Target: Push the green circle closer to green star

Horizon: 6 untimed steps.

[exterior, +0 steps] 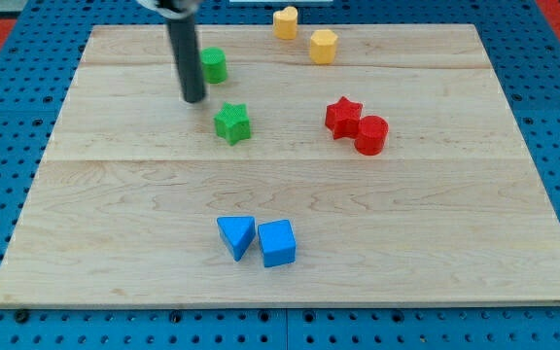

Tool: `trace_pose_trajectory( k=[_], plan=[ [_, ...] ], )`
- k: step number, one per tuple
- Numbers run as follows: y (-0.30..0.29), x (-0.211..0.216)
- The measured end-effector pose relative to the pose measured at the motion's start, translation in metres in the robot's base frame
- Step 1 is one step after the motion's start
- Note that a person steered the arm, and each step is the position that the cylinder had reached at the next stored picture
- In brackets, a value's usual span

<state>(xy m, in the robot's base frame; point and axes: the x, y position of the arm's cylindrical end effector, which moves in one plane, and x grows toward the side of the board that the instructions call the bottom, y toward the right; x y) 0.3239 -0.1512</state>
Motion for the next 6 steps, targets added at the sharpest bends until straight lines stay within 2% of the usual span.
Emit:
trace_pose_trajectory(
  k=[1, 2, 3, 4, 5, 6],
  plan=[
    [-0.037, -0.045],
    [0.069, -0.087],
    [0.086, -0.06],
    [0.046, -0.038],
    [0.06, -0.072],
    [0.041, -0.022]
  ],
)
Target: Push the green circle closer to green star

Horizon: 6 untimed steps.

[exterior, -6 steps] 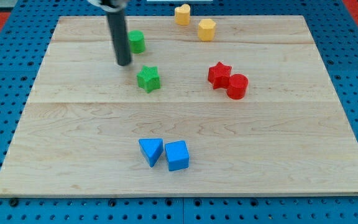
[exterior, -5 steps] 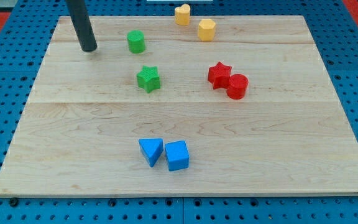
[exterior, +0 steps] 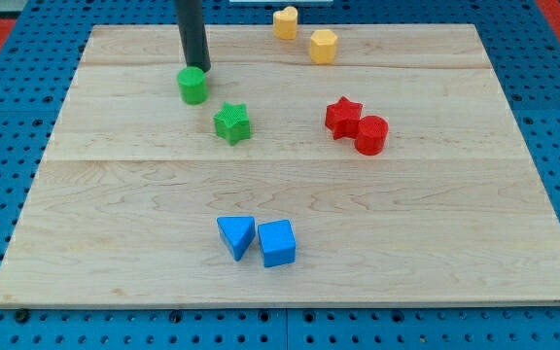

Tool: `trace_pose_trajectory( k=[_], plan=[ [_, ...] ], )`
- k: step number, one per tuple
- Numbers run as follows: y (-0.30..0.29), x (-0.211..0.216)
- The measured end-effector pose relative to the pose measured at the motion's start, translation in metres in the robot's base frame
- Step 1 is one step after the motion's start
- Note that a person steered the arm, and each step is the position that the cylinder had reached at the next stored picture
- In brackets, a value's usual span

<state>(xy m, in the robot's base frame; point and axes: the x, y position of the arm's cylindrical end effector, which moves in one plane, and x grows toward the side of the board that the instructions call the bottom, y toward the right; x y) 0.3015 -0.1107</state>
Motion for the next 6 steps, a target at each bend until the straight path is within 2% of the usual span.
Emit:
trace_pose_trajectory(
  k=[1, 2, 3, 4, 5, 6],
  plan=[
    [0.029, 0.052],
    [0.023, 0.048],
    [-0.002, 0.01],
    [-0.019, 0.019],
    [0.008, 0.06],
    [0.014, 0.074]
  ],
)
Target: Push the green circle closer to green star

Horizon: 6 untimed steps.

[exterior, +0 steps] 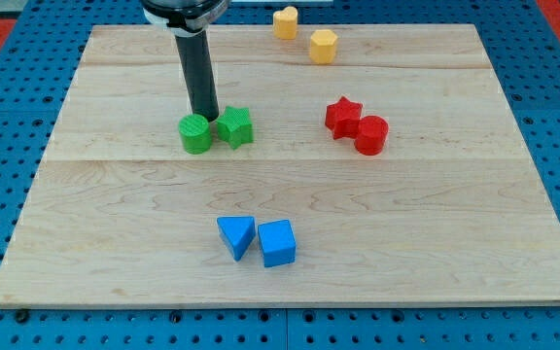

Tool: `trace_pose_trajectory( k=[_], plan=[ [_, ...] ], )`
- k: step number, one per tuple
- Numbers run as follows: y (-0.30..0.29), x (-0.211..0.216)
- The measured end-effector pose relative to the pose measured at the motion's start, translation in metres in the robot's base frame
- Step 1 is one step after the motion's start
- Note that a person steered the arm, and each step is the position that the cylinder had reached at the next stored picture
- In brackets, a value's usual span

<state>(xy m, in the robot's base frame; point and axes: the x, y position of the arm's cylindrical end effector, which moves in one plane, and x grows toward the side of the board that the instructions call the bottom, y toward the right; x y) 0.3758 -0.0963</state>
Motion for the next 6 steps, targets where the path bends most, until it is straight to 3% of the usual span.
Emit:
trace_pose_trajectory(
  k=[3, 6],
  plan=[
    [-0.026, -0.018],
    [0.002, -0.035]
  ],
)
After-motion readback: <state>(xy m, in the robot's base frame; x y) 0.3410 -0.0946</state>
